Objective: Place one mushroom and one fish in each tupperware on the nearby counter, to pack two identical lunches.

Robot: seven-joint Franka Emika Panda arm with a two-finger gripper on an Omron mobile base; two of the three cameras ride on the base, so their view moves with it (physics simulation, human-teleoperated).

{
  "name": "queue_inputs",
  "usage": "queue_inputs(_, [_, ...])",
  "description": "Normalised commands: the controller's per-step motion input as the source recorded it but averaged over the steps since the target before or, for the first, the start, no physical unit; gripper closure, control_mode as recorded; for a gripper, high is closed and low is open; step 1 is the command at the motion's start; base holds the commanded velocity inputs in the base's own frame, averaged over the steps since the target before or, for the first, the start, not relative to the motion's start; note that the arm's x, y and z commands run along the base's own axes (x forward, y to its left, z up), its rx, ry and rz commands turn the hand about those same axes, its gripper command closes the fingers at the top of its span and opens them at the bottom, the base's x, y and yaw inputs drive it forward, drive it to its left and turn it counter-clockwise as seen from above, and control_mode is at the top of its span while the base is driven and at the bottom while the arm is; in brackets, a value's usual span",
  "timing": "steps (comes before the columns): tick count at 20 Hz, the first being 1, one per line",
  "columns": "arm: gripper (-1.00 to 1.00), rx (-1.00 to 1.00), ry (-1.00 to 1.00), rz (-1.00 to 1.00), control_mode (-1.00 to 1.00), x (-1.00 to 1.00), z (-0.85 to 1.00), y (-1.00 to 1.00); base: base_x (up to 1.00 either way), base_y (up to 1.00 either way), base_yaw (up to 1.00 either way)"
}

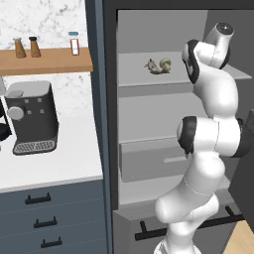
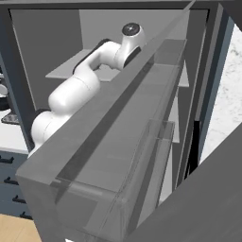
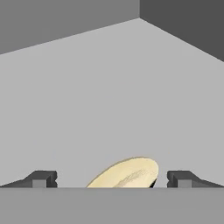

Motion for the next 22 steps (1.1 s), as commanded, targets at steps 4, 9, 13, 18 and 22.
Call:
queue_inputs(4, [1.00, 0.00, 0.00, 0.00, -1.00, 0.03, -0.52, -0.02, 0.00, 0.00, 0.00])
queue_inputs(9, [1.00, 0.00, -0.05, 0.00, -1.00, 0.12, -0.12, 0.00, 0.00, 0.00, 0.00])
queue_inputs(13, [1.00, 0.12, -0.19, 0.00, -1.00, -0.59, -0.03, 0.00, 0.00, 0.00, 0.00])
queue_inputs(18, [1.00, 0.29, -0.51, 0.00, -1.00, -1.00, 0.00, 0.01, 0.00, 0.00, 0.00])
queue_inputs(22, [1.00, 0.24, -0.39, 0.00, -1.00, -1.00, 0.20, 0.31, 0.00, 0.00, 0.00])
